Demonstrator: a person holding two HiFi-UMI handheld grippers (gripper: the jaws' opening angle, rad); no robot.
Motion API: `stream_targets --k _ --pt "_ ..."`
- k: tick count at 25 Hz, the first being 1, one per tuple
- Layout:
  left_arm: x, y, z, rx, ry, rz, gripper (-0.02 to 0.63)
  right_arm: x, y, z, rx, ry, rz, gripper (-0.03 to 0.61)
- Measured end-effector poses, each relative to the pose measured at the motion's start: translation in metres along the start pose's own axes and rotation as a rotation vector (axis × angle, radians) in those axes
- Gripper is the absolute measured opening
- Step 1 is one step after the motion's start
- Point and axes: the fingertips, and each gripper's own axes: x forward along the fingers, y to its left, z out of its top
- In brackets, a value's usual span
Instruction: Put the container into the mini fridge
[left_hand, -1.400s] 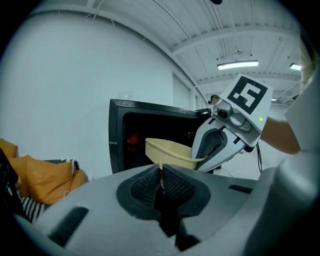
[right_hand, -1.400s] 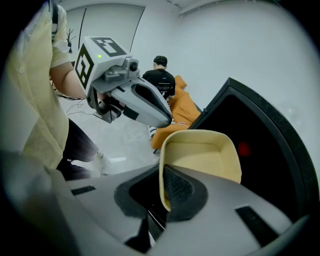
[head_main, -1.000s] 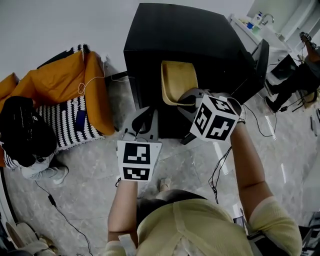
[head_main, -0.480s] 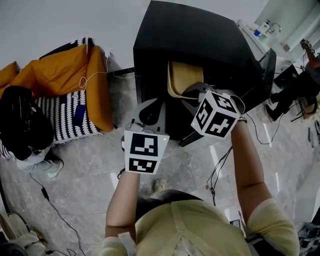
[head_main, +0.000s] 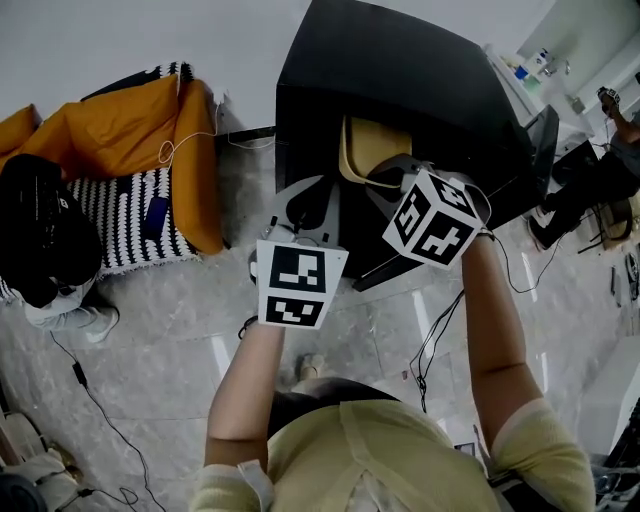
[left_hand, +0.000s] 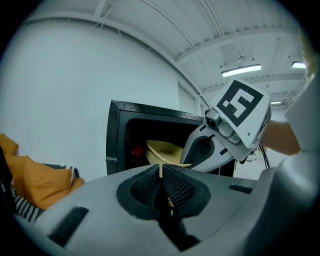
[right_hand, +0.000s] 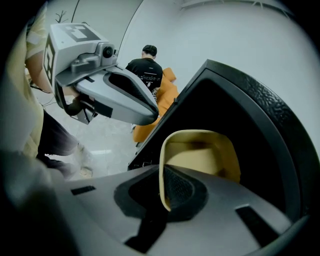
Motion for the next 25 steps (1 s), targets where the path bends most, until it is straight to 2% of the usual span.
stream_targets --k 13,21,25 --pt "0.029 0.008 0.013 -0.002 -0.073 0.034 0.035 0.009 -0.022 -0.004 0.005 0.003 -0.050 0.034" --pt "0.042 0.002 0.003 -0.016 -0.058 0.009 0.035 0.014 -0.038 -0.004 -0.042 0.000 -0.139 0.034" --pt "0.049 0.005 0.000 -0.032 -0.053 0.004 0.035 0.022 -0.044 -0.004 -0.049 -0.003 -0.142 0.034"
